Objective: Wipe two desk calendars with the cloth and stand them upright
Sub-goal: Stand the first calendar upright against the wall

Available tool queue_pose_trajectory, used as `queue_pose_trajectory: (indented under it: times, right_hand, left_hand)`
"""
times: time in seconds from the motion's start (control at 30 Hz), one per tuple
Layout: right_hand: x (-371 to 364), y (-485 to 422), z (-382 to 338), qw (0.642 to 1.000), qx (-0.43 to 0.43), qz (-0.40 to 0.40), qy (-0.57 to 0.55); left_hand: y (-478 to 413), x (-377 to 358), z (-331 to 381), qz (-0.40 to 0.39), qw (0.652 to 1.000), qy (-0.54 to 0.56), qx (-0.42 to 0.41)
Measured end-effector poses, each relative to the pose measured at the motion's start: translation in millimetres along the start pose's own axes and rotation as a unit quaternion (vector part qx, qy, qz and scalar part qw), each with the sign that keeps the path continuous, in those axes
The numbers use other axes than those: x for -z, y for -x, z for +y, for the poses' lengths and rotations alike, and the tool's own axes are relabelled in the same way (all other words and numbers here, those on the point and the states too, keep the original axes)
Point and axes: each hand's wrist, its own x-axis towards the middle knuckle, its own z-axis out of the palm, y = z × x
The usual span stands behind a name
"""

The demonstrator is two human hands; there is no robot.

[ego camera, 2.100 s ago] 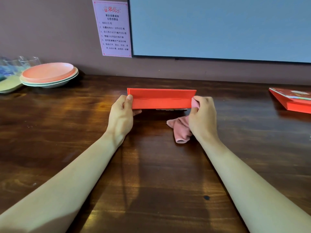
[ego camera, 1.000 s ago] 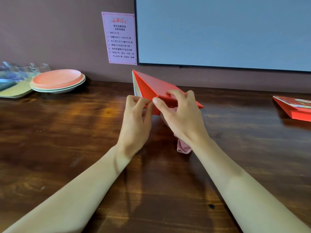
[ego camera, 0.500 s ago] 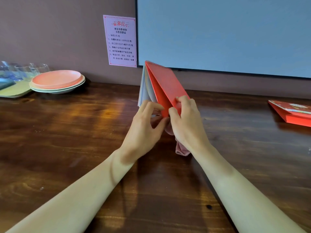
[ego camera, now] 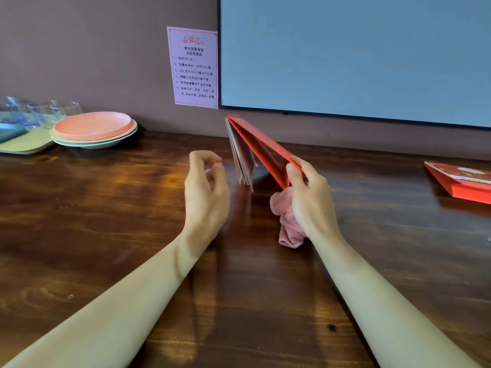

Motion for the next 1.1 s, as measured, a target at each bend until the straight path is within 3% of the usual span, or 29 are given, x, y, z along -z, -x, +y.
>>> queue_pose_trajectory:
  times: [0.17, 0.27, 0.5, 0.63, 0.73, 0.87, 1.1]
  right_hand:
    - [7.3, -9.0, 13.2, 0.985, -0.056, -0.011, -0.162]
    - [8.7, -10.6, 16.5, 0.966, -0.089, -0.003, -0.244]
    - [13.7, -7.4, 20.9, 0.879, -0.293, -0.039, -0.374]
    - [21.2, -10.9, 26.2, 0.828, -0.357, -0.063, -0.427]
    - [22.2, -11.6, 28.8, 0.829, -0.373, -0.075, -0.410]
    - [20.5, -9.7, 23.4, 0.841, -0.375, -0.079, -0.382]
    - [11.7, -15.1, 8.4, 0.936, -0.292, -0.005, -0.197]
  left_hand:
    - [-15.5, 0.2, -13.8, 0.037, 0.984, 0.026, 0.171]
    - [-20.1, -4.1, -18.2, 0.014, 0.967, 0.060, 0.246]
    - [-23.6, -5.0, -24.0, -0.065, 0.955, 0.059, 0.283]
    - [-34.6, -5.0, -61.4, -0.085, 0.950, 0.079, 0.289]
    - [-23.6, -0.3, -20.4, -0.065, 0.951, 0.129, 0.272]
    - [-21.8, 2.6, -17.6, -0.040, 0.951, 0.191, 0.239]
    - [-19.3, 4.6, -16.1, 0.011, 0.969, 0.154, 0.192]
